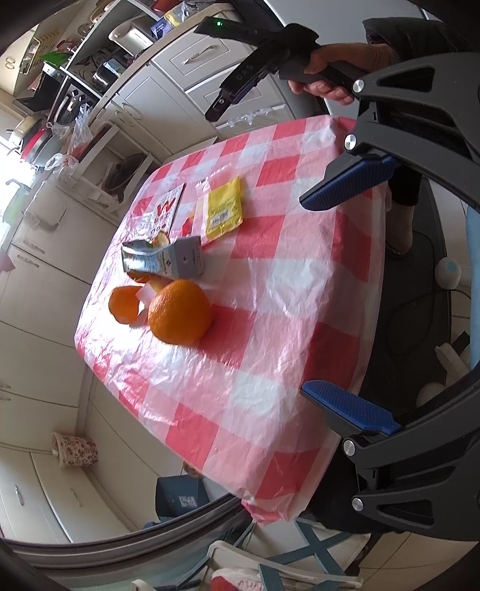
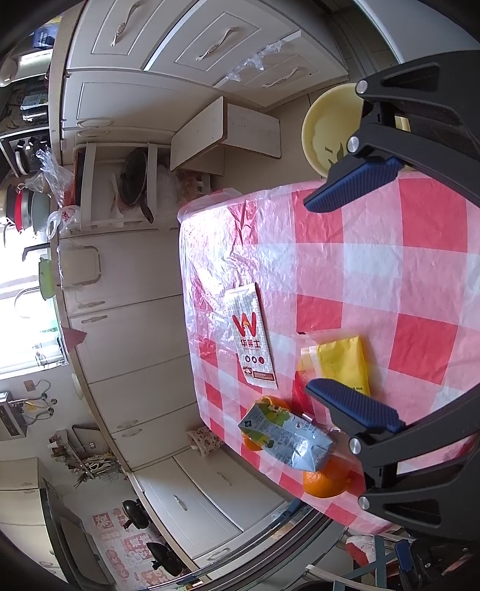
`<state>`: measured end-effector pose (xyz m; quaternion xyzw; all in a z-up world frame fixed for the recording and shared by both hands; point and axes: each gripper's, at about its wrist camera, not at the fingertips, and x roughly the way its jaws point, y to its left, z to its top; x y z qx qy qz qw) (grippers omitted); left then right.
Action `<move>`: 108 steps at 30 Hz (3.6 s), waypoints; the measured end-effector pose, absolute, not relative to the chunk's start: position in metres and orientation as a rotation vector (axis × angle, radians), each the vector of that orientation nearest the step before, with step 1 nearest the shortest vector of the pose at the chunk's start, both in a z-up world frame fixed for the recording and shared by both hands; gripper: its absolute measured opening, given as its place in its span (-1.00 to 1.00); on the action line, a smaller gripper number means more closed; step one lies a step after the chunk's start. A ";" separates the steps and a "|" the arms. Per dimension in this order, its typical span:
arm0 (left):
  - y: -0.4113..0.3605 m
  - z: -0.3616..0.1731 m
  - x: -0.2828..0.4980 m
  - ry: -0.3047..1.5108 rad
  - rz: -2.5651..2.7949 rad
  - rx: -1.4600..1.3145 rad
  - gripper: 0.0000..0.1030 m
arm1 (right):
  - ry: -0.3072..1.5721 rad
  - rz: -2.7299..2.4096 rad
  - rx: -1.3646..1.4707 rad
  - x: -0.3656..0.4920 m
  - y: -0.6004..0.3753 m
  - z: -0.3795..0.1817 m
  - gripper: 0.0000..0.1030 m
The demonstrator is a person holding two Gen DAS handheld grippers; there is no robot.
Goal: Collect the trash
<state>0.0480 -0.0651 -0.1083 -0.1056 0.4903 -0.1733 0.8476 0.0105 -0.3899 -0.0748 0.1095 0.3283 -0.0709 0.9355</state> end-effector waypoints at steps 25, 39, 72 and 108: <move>-0.113 -0.139 0.162 0.995 -0.396 0.047 0.73 | 0.810 -0.034 0.140 0.048 -0.354 -0.110 0.72; -0.109 -0.152 0.179 1.016 -0.438 0.023 -0.52 | 0.948 -0.017 0.125 0.080 -0.341 -0.138 0.01; -0.043 -0.151 0.126 1.051 -0.416 -0.288 -0.60 | 0.812 0.022 0.163 0.061 -0.340 -0.109 -0.95; -0.042 -0.116 0.105 0.984 -0.463 -0.298 -0.60 | 0.725 -0.037 0.243 0.039 -0.369 -0.091 -0.94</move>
